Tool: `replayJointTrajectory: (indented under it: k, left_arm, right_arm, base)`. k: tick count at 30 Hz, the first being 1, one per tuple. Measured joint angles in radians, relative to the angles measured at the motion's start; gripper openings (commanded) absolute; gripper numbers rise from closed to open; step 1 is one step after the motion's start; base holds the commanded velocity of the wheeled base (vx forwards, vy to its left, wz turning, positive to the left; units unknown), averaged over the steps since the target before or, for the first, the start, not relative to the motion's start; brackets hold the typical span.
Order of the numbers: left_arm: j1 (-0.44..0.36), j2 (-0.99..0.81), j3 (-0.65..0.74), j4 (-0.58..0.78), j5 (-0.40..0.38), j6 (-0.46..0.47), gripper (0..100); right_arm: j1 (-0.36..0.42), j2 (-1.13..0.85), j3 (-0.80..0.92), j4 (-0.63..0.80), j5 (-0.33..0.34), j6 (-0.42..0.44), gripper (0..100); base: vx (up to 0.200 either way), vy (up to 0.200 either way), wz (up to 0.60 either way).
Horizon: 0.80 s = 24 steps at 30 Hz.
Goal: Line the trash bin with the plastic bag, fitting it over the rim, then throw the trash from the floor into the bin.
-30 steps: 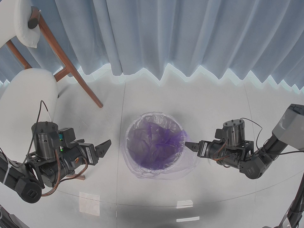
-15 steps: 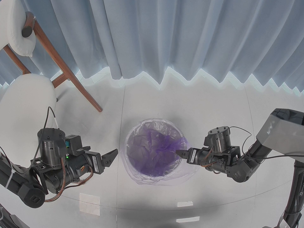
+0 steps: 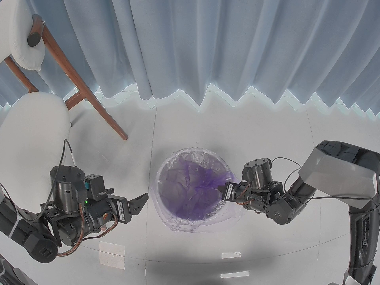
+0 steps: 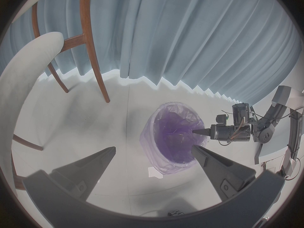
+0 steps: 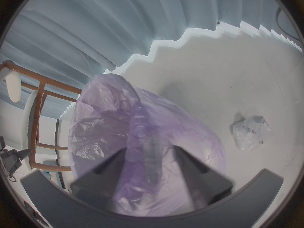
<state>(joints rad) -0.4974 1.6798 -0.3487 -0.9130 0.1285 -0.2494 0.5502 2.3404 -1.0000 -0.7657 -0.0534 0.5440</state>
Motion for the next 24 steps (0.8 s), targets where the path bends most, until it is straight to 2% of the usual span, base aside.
replayJointTrajectory:
  k: [3, 12, 24]
  left_arm:
    - [0.000, 0.000, 0.001, 0.000, 0.000, 0.000, 100]
    - [0.001, 0.011, -0.001, -0.002, 0.000, 0.001, 100]
    - [0.000, 0.027, -0.007, -0.002, -0.001, 0.001, 100]
  right_arm:
    - [0.000, 0.016, -0.007, 0.000, -0.005, -0.031, 0]
    - [-0.026, 0.027, -0.014, -0.014, 0.013, -0.260, 0]
    - [-0.064, 0.012, -0.099, -0.032, 0.219, -0.593, 0]
  base:
    - [0.000, 0.000, 0.00]
    - [0.000, 0.000, 0.00]
    - [0.000, 0.000, 0.00]
